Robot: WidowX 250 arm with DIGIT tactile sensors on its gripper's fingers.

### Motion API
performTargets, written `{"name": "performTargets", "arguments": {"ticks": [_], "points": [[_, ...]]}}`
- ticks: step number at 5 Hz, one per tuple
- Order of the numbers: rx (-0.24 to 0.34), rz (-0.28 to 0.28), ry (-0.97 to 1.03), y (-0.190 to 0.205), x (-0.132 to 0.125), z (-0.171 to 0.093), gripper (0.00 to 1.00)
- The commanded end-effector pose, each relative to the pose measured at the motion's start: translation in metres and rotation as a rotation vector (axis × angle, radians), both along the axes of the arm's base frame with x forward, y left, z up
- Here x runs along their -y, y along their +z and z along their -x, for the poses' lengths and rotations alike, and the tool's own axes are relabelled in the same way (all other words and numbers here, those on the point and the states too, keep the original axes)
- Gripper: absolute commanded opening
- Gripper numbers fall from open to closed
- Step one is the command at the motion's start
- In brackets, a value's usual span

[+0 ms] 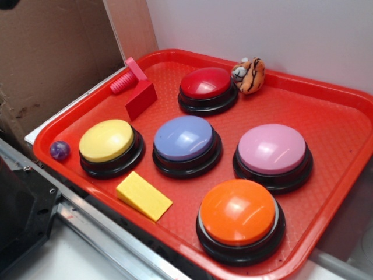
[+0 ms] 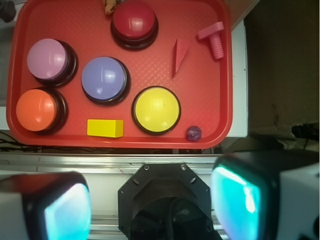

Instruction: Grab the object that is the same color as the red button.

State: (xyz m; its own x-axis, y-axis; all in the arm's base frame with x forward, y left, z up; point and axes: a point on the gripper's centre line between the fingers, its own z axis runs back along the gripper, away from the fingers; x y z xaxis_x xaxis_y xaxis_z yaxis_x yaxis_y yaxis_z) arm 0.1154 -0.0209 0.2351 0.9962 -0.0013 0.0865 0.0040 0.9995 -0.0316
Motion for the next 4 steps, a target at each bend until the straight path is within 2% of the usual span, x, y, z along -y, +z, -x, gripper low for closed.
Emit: {"name": "performTargets", "arguments": {"ticks": [1, 3, 4], "points": [[0.000, 0.000, 0.000, 0.000, 0.000, 0.000, 1.00], [0.061, 0.003, 0.182, -0.032, -0.011, -0.025, 1.00], [0.103, 0.010, 0.285, -0.057, -0.029, -0.047, 1.00]]}}
